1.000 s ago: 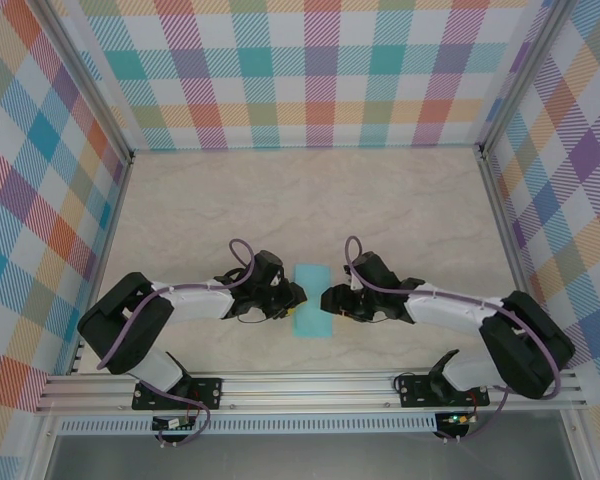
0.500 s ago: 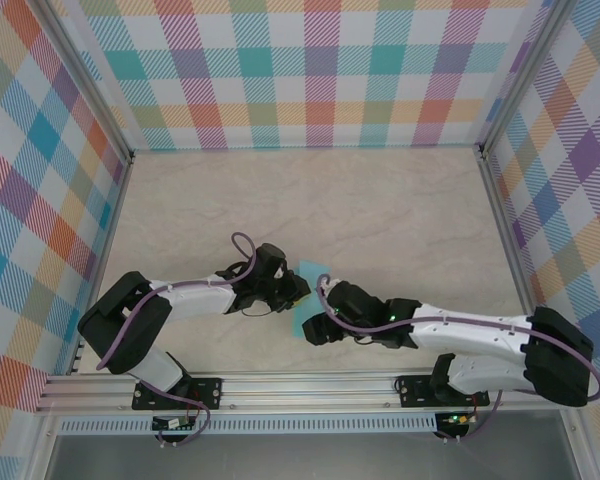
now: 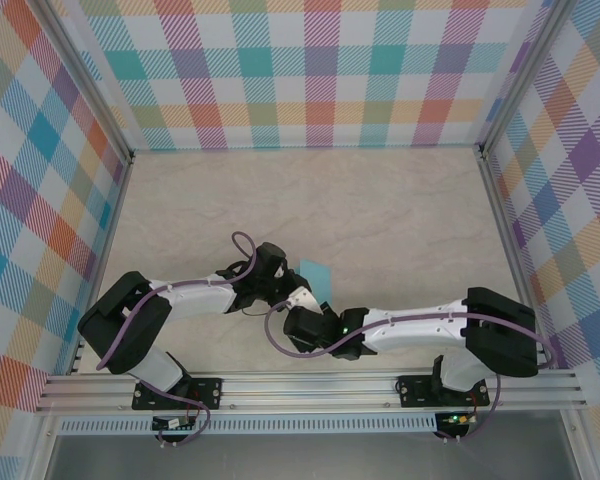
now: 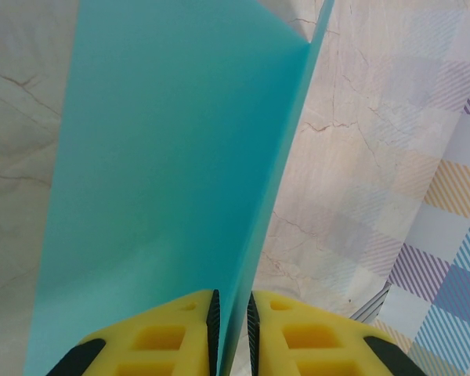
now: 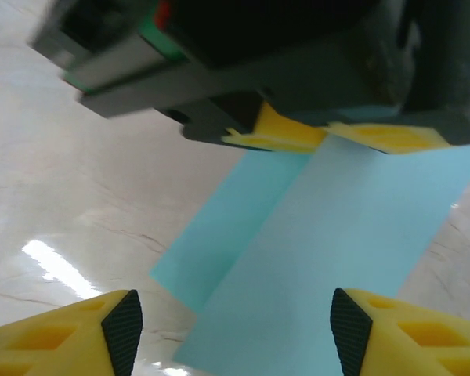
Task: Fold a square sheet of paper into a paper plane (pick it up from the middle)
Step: Pick up the paper from the center of the table.
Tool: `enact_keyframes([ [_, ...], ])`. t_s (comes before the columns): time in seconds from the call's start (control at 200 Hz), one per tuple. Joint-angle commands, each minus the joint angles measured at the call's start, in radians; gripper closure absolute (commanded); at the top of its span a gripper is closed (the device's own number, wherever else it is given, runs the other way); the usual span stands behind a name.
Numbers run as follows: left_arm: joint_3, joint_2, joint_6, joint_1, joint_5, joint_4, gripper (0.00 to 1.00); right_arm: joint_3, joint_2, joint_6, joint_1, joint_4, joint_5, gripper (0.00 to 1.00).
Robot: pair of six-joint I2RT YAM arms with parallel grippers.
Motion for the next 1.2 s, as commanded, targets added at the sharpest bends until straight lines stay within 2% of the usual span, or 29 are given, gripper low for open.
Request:
enact_keyframes([
  [0.0,0.021,-0.02,0.002,0.004,0.019,-0.028,0.81,0.028,0.006,0.027,0.012,-0.056,0.106,0.41],
  [0.09,0.022,-0.02,0.003,0.004,0.019,-0.029,0.8,0.037,-0.004,0.047,0.02,-0.084,0.149,0.6],
  [0.285,0.027,-0.048,0.009,0.008,-0.004,-0.063,0.78,0.043,-0.06,0.075,0.022,-0.13,0.215,0.82],
  [0.405,0.052,-0.1,0.044,0.02,-0.061,-0.165,0.66,0.055,-0.087,0.093,0.021,-0.173,0.226,0.92],
  [0.455,0.066,-0.13,0.064,0.032,-0.087,-0.223,0.61,0.064,-0.103,0.104,0.015,-0.19,0.225,0.93],
  [0.52,0.079,-0.178,0.09,0.052,-0.132,-0.298,0.47,0.083,-0.125,0.131,-0.005,-0.229,0.222,0.94],
  [0.58,0.089,-0.229,0.11,0.072,-0.175,-0.373,0.44,0.104,-0.15,0.147,-0.032,-0.26,0.215,0.94],
  [0.65,0.101,-0.292,0.138,0.089,-0.231,-0.475,0.33,0.134,-0.182,0.15,-0.078,-0.297,0.185,0.94],
  [0.745,0.096,-0.375,0.162,0.111,-0.293,-0.558,0.24,0.196,-0.216,0.136,-0.146,-0.334,0.116,0.94],
  [0.815,0.084,-0.427,0.172,0.125,-0.311,-0.592,0.22,0.252,-0.22,0.126,-0.203,-0.356,0.059,0.94],
  [0.905,0.071,-0.476,0.188,0.139,-0.321,-0.631,0.22,0.344,-0.196,0.126,-0.242,-0.401,0.045,0.94],
  [1.05,0.031,-0.558,0.195,0.154,-0.323,-0.678,0.22,0.481,-0.116,0.17,-0.267,-0.495,0.069,0.94],
  [1.195,-0.025,-0.665,0.174,0.168,-0.319,-0.694,0.22,0.532,-0.028,0.274,-0.269,-0.545,0.082,0.93],
])
